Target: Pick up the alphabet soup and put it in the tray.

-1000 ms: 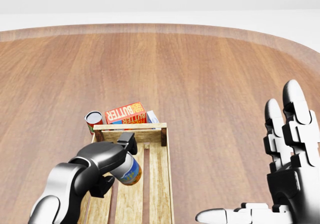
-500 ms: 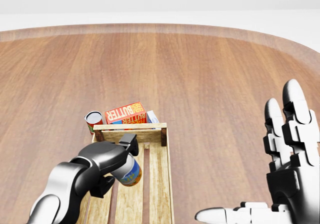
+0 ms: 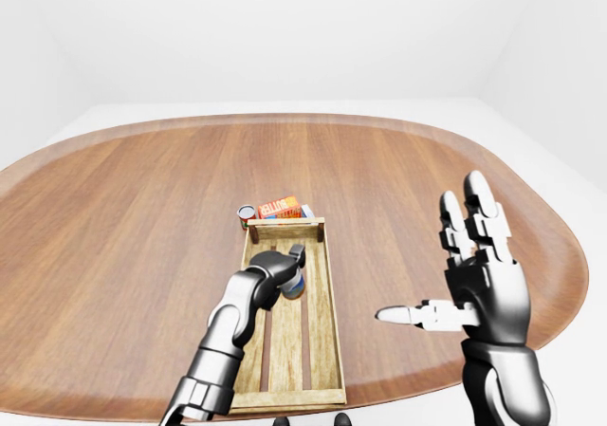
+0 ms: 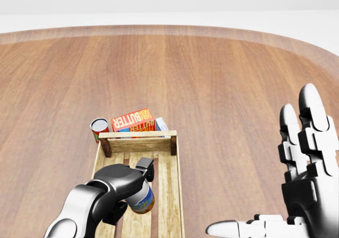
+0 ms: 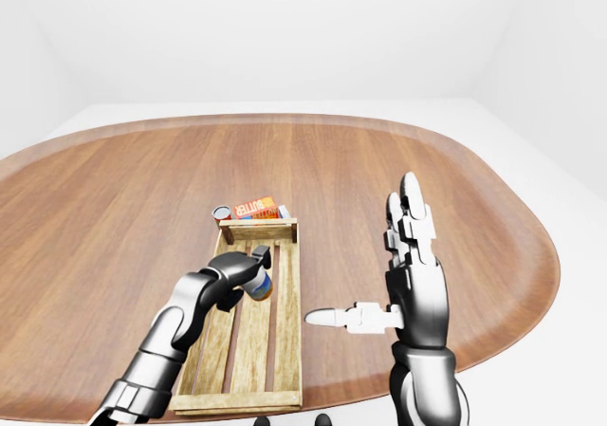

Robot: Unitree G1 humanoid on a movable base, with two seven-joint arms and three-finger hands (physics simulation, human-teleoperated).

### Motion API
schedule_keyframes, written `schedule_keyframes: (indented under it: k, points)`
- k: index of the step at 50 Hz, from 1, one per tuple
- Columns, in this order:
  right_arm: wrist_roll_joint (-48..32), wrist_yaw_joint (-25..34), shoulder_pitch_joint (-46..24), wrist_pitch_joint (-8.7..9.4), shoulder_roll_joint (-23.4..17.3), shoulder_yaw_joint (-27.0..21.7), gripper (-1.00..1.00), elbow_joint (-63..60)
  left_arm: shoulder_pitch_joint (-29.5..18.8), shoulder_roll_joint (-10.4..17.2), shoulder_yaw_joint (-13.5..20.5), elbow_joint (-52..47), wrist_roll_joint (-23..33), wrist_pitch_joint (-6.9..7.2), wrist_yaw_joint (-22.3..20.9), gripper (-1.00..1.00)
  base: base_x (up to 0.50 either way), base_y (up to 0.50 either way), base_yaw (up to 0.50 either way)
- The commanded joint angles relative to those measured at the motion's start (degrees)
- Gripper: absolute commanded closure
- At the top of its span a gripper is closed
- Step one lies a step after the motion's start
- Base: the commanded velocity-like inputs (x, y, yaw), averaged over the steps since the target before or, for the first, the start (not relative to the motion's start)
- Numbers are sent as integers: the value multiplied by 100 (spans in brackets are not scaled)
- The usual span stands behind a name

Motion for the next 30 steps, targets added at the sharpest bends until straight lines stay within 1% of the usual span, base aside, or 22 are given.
schedule_keyframes:
  k: [1,5,6,7,8,9,10,13,16,22,24,26,30]
  points:
    - [3,-9,-7,0,-10,19,-99,10,-94,14,35,262,952,-1,0,99,0,0,0]
    - [-13,-19,-19,0,-15,45,-100,22,-191,-27,69,308,977,-1,0,98,0,0,0]
    - [1,-14,-20,0,-16,44,-99,30,-208,-35,78,315,980,-1,0,94,0,0,0]
    - [-7,-22,-27,0,-17,42,-99,44,-223,-36,75,344,989,-1,0,83,0,0,0]
    - [-7,-22,-31,0,-18,43,-100,52,-229,-39,74,351,997,-1,0,62,0,0,0]
    - [-28,-37,-81,0,-16,75,-99,136,-307,-81,69,480,1151,-1,0,-15,0,0,0]
    - [-39,-48,-96,0,-17,104,-100,165,-351,-91,65,517,1165,-1,0,-100,0,0,0]
    - [-47,-73,-78,0,-43,161,-99,96,-420,-99,111,345,1063,-1,0,-100,0,0,0]
    - [-33,-86,-77,0,-50,124,-98,98,-535,-125,140,469,1041,-1,0,-100,0,0,0]
    - [-74,-128,-105,0,-74,236,-99,132,-488,-54,120,250,988,-1,0,-100,0,0,0]
    - [-90,-148,-110,0,-80,278,-99,142,-577,-97,195,142,888,-1,0,-100,0,0,0]
    - [-112,-172,-119,0,-92,342,-99,130,-683,-73,235,104,843,-1,0,-100,0,0,0]
    - [-93,-190,-126,0,-120,346,-100,164,-888,-92,366,-306,507,-1,0,-100,0,0,0]
